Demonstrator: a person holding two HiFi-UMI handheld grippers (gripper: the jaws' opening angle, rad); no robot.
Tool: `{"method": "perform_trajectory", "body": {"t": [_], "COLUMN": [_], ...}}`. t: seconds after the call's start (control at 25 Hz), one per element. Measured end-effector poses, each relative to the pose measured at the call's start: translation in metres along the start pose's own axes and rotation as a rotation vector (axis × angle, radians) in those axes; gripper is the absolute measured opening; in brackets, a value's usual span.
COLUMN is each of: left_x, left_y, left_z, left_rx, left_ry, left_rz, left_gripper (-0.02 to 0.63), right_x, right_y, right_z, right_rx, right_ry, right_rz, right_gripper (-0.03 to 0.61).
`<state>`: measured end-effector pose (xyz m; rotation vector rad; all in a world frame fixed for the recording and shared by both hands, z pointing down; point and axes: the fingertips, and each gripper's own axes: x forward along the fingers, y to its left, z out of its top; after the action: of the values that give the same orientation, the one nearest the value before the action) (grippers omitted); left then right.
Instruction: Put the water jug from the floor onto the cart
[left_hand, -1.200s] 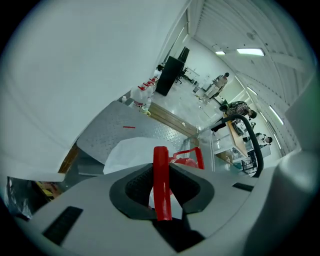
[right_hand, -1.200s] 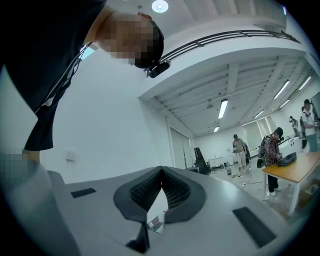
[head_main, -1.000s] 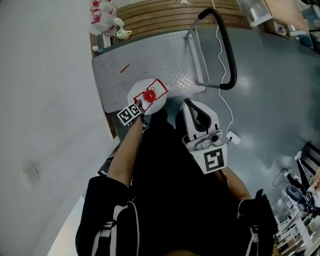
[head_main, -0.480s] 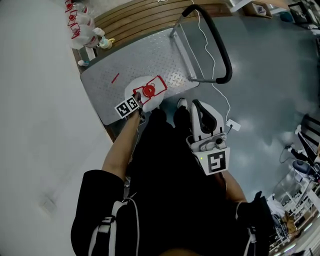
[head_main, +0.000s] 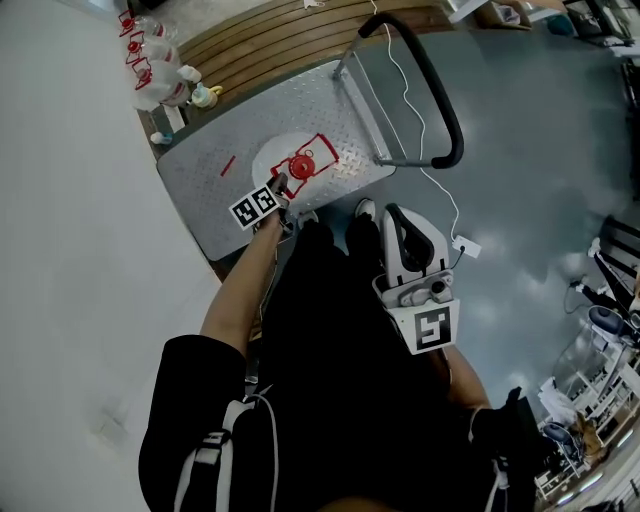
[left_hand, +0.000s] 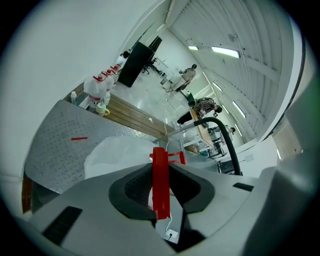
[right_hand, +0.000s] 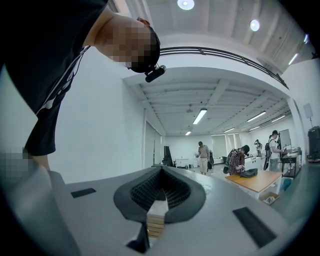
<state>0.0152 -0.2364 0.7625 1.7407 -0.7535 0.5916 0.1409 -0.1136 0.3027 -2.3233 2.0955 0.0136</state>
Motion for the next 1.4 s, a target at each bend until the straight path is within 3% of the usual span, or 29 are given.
{"method": "perform_trajectory", "body": {"t": [0.32, 0.56, 0.8, 1.12, 1.24, 1.4], "left_x": [0.011, -0.001, -0.015, -0.013, -0.018, -0.032], "left_y": [0.019, 0.047, 0.097, 0.110, 0.112, 0.113], "left_z": [0.032, 0.037, 0.037, 0.029, 0.027, 0.013], "left_rx": [-0.042, -0.002, -0.011, -0.025, -0.064, -0.060], "left_ry": [-0.099, -0.087, -0.064, -0.058, -0.074, -0.075], "left_rz": [-0.091, -0.082, 0.021, 0.009, -0.023, -0.046], "left_gripper": [0.101, 0.101, 0.098, 0.098, 0.197, 0.241], "right_x": [-0.001, -0.003, -0.004, -0.014, -0.016, -0.020], "right_y": [-0.002, -0.004, -0.006, 0.017, 0.020, 0.022], "right_z": [-0.006, -0.008, -0.012, -0.015, -0.012, -0.016], "right_rx": [-0.025, -0.027, -0.037, -0.066, -0.071, -0.044], "right_ry": [0.040, 0.054, 0.070, 0.077, 0.070, 0.061], "right_rz": [-0.018, -0.019, -0.012, 0.014, 0.025, 0.040], "right_gripper": [0.014, 0.014, 0.014, 0.014, 0.014, 0.014]}}
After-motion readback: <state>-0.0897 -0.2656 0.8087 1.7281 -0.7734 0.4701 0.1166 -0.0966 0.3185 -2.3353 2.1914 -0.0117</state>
